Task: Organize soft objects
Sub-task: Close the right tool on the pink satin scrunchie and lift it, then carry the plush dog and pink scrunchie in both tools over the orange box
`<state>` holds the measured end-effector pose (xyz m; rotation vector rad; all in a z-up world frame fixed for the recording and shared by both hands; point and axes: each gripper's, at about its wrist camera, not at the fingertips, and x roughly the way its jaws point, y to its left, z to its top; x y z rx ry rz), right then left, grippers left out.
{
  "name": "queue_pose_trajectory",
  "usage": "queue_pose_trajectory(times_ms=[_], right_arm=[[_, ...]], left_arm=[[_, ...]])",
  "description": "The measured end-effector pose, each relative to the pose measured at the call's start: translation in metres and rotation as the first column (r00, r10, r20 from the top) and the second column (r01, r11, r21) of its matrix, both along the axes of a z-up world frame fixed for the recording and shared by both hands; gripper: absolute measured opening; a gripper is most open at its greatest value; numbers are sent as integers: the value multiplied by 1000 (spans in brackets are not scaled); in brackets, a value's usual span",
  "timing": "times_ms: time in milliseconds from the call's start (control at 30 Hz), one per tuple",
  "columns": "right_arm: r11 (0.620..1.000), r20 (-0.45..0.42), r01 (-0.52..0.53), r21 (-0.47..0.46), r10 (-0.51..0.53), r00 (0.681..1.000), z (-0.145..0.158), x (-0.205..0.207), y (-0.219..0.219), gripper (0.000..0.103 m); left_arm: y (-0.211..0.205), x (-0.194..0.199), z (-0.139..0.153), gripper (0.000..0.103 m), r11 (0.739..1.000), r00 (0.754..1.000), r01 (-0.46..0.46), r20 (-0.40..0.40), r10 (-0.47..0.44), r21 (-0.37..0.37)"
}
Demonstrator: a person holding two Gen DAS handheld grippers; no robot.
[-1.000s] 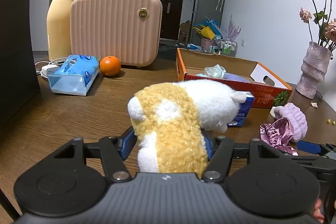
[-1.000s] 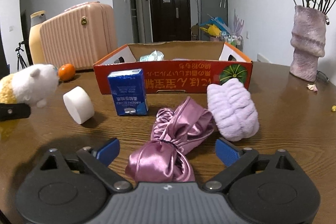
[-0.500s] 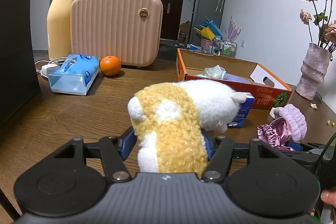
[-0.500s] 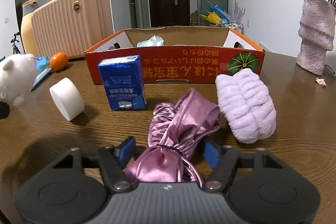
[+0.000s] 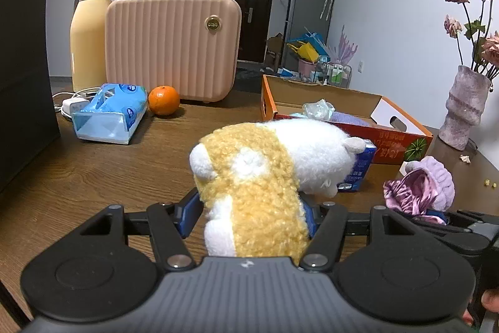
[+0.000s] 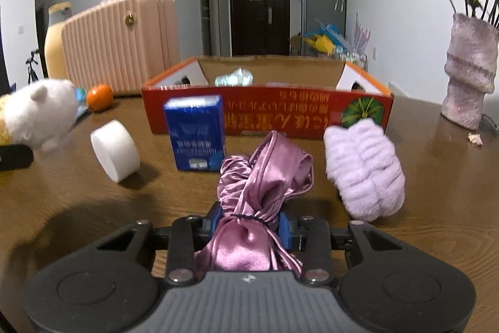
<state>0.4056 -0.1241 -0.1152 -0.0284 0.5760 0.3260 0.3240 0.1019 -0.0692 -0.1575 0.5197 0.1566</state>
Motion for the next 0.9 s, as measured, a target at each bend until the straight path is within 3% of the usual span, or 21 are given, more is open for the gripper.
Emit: queue_pose_trajectory(times_ms=[333, 900], right_arm=[[998, 120, -19, 62, 11, 993, 23, -18, -8, 34], [996, 219, -60, 65, 44, 975, 43, -26, -6, 34]], left_arm=[[-1, -3, 2, 63, 1000, 1000, -3, 21, 3, 0], [-4, 0, 12, 63, 999, 999, -7, 51, 8, -32]])
